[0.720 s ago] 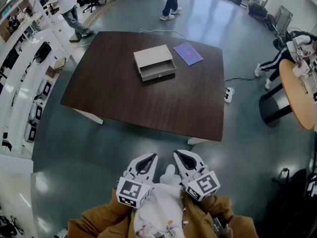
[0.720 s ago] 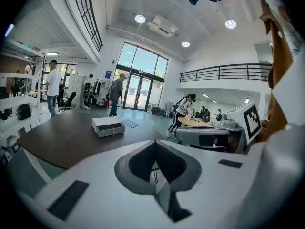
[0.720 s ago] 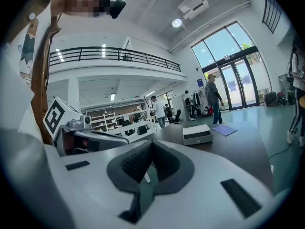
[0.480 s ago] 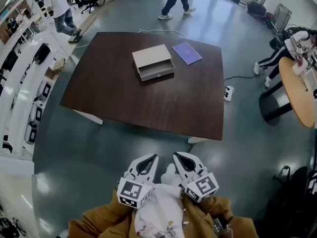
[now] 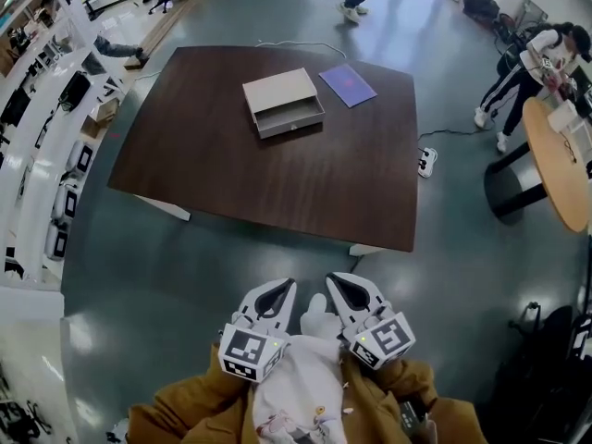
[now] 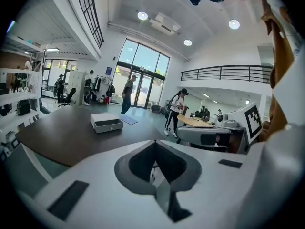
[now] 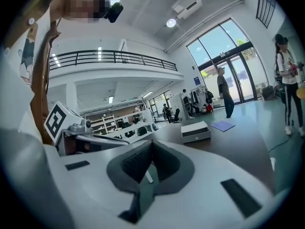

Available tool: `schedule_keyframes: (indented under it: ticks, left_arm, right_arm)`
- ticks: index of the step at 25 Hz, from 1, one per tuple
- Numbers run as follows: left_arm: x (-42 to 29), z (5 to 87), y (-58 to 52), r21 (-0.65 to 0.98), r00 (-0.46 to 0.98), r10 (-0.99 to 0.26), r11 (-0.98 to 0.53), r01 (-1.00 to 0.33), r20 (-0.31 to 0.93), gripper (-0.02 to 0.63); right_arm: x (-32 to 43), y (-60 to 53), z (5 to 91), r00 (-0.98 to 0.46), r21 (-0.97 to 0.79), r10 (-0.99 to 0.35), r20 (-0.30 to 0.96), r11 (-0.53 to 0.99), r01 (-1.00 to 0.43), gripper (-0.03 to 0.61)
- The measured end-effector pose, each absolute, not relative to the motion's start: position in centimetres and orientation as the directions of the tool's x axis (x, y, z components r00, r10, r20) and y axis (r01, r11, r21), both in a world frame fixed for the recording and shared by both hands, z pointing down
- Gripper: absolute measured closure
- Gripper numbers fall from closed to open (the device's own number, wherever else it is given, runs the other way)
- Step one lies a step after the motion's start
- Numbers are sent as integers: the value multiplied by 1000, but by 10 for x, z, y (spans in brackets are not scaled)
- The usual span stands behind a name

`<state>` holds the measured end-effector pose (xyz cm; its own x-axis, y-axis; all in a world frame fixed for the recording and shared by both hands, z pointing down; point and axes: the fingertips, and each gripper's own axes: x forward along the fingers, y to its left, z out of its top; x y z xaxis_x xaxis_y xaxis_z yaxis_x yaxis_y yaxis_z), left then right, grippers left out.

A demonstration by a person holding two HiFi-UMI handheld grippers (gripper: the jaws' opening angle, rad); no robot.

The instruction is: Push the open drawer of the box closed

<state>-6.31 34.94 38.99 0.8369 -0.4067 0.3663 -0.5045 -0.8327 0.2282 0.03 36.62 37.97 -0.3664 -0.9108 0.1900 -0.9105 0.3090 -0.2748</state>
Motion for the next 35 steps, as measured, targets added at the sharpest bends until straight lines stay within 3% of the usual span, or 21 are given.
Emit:
schedule_keyframes:
  ticks: [16, 35]
  left_arm:
    - [-43, 390, 305, 243, 738, -547, -712, -658, 396, 609]
    - [-42, 398, 86, 322, 816, -445, -763, -561, 368, 609]
  right_arm:
    - [57, 341, 400, -440, -324, -868, 230, 357, -876, 577]
    - [45, 117, 404, -383, -297, -877, 291, 298, -907, 577]
